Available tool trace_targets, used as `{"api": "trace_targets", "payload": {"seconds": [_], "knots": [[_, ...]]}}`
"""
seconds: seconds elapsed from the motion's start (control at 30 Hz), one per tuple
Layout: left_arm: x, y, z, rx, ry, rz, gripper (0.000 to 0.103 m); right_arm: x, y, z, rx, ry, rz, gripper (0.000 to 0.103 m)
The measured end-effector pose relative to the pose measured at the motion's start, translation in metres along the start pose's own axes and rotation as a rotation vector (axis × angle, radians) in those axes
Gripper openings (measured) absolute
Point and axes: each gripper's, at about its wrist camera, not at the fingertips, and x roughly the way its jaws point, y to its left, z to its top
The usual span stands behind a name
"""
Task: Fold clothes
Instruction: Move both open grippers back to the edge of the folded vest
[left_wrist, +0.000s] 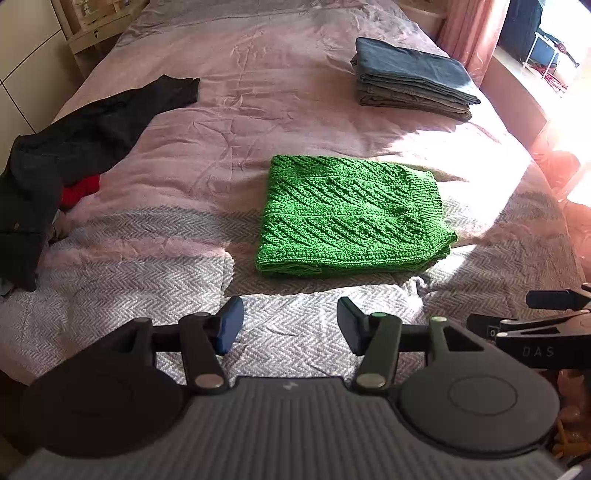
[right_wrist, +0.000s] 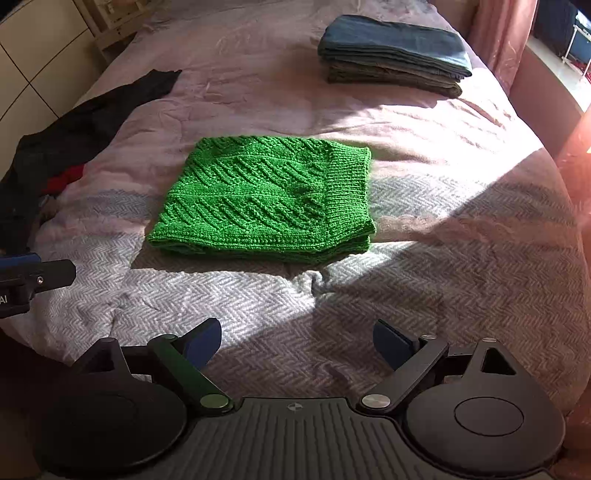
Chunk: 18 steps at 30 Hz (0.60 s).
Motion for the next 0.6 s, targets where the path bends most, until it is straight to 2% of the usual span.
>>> {"api": "trace_targets", "payload": {"seconds": [0.4,0.6], "knots": [[-0.008,-0.005,-0.003,0.005,-0.003,-0.001,0.058,-0.012,0.002,0.000,-0.020,-0.006,-0.002,0.092],[-0.002,-0.002,0.002,0.009,0.026,-0.011,0.058,-0.006,0.003,0.003,-0.018,0.019,-0.005,0.092]]}}
